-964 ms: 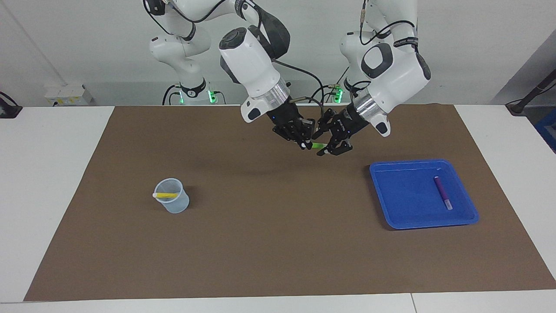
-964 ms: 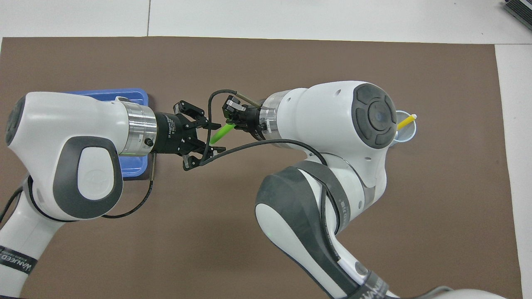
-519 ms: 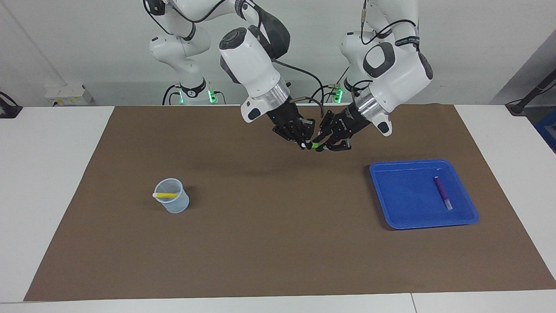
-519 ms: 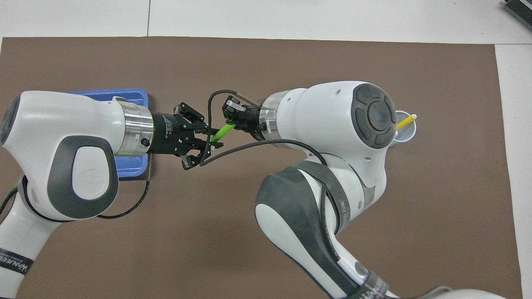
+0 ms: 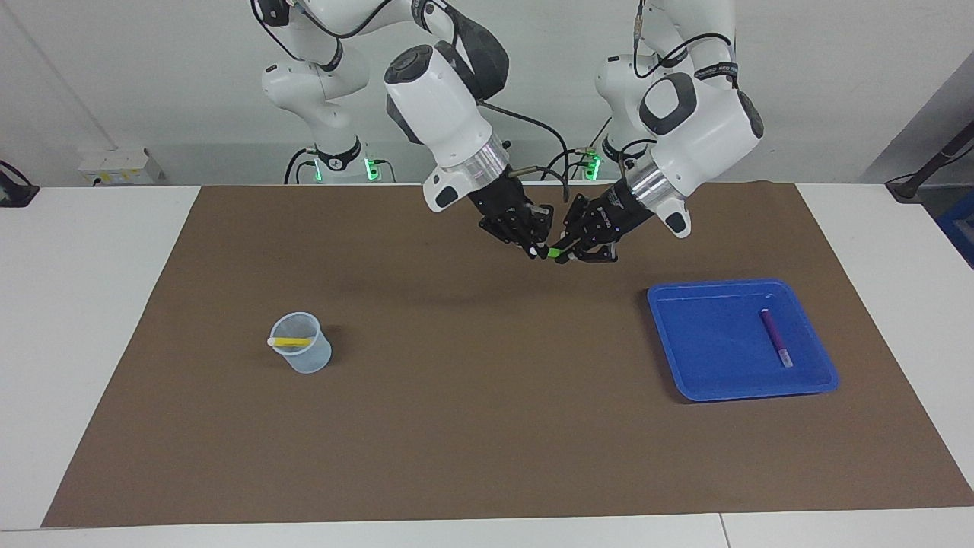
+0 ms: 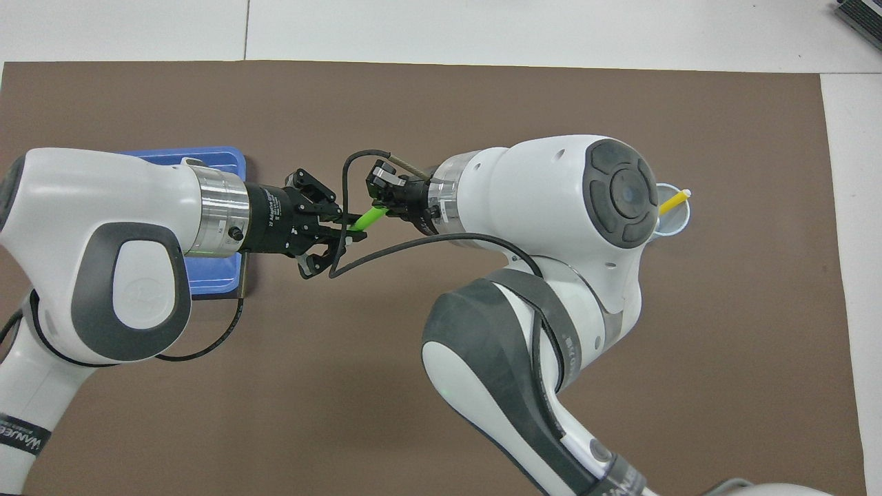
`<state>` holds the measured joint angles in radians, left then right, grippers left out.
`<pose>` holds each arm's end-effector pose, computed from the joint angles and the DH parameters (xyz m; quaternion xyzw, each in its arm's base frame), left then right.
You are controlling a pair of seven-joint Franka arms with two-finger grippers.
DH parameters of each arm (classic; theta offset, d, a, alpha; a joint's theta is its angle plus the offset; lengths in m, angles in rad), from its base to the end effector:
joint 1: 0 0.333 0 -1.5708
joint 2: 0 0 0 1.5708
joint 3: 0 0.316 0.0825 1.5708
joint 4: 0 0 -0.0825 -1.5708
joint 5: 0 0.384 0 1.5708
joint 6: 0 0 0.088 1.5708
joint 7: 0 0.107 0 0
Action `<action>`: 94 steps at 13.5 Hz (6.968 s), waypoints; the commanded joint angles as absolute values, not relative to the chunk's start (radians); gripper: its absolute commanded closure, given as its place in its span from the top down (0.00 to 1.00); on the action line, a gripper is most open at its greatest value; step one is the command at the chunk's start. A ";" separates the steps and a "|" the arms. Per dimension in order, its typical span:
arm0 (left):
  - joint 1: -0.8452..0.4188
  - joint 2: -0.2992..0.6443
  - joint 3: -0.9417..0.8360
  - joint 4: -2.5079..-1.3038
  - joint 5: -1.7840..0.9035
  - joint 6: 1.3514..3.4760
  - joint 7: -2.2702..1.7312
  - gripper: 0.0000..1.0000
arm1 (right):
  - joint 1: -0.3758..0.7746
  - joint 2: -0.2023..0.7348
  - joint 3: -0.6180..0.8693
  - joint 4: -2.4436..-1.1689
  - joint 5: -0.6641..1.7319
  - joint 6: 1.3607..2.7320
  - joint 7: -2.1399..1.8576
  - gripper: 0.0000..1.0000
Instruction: Right arm passes pens to left for tray arrangement
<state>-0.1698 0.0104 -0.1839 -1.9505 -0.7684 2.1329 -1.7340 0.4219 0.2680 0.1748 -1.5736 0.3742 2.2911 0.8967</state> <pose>0.5355 -0.2297 0.4995 0.6026 0.7204 -0.2487 0.2367 0.5661 0.3780 0.5388 -0.9280 0.2375 -0.0352 0.2849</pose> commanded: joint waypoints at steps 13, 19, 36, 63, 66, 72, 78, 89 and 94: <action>-0.042 -0.044 -0.181 -1.965 -0.539 1.849 -0.917 0.00 | 0.126 0.236 0.161 -1.558 0.267 1.950 0.214 1.00; 0.040 -0.041 -0.183 -1.999 -0.206 1.939 -0.367 0.00 | -0.135 0.253 0.164 -1.611 0.265 1.930 -0.280 1.00; 0.256 0.265 -0.183 -2.056 0.080 2.523 0.063 0.00 | -0.285 0.290 0.166 -1.818 0.347 2.106 -0.594 0.74; 0.284 0.308 -0.181 -2.065 0.081 2.546 0.032 0.18 | -0.268 0.291 0.167 -1.812 0.345 2.105 -0.595 0.13; 0.284 0.308 -0.181 -2.065 0.081 2.545 0.034 0.43 | -0.267 0.291 0.167 -1.815 0.345 2.114 -0.595 0.15; 0.281 0.305 -0.181 -2.052 0.081 2.528 0.034 0.62 | -0.238 0.291 0.169 -1.815 0.347 2.129 -0.559 0.49; 0.262 0.267 -0.183 -1.965 0.083 2.441 0.041 1.00 | -0.215 0.296 0.169 -1.813 0.331 2.189 -0.568 0.43; 0.241 0.206 -0.198 -1.915 0.072 2.244 -0.084 1.00 | -0.207 0.290 0.167 -1.859 0.310 2.249 -0.587 0.34; 0.221 0.192 -0.199 -1.864 0.060 2.142 -0.118 1.00 | -0.207 0.290 0.167 -1.859 0.292 2.258 -0.586 0.30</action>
